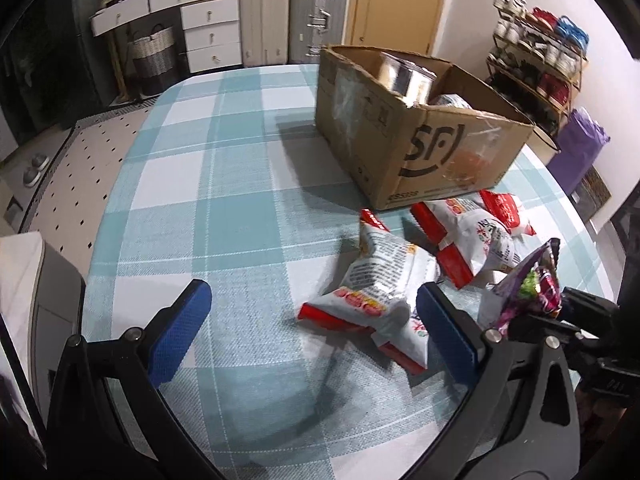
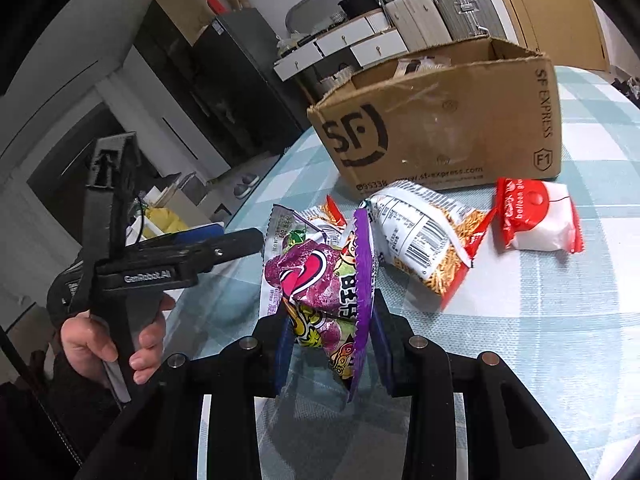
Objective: Organize snacks
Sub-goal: 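Grasp the purple candy bag with the right gripper and lift it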
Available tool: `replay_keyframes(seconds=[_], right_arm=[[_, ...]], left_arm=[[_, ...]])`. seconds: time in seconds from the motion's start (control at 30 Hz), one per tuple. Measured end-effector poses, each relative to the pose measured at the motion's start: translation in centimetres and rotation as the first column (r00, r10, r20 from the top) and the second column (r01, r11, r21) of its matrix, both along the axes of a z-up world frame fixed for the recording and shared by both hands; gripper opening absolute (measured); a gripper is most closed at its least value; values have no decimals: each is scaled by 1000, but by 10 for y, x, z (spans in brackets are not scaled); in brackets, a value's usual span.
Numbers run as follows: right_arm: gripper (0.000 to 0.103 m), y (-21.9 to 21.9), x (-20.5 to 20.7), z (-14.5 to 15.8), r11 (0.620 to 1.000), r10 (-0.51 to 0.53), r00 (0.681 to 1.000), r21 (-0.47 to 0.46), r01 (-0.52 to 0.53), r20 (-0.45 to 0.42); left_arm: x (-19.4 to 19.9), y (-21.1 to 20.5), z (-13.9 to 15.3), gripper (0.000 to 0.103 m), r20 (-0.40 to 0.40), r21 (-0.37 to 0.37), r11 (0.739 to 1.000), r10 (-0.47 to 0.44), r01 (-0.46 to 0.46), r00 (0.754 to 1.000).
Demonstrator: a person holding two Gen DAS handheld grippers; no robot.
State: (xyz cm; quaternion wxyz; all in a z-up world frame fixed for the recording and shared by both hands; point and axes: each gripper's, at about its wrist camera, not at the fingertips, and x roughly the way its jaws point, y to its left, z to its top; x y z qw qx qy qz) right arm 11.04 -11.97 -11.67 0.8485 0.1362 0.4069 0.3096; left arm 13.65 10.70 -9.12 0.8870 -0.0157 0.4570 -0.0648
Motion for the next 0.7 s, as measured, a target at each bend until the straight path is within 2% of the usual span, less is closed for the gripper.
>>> replay_keyframes(seconds=[0.43,0.7], right_arm=[[34,-39,-22,12,997,-75,997,19,75,9],[34,-58,-34,18,995,-99,995,29,99,7]], left_arm=[[26,-29,-10,102,-74,3,996,-87,88,993],[39,-40,-27,102,-129,27,995,-94,98,987]])
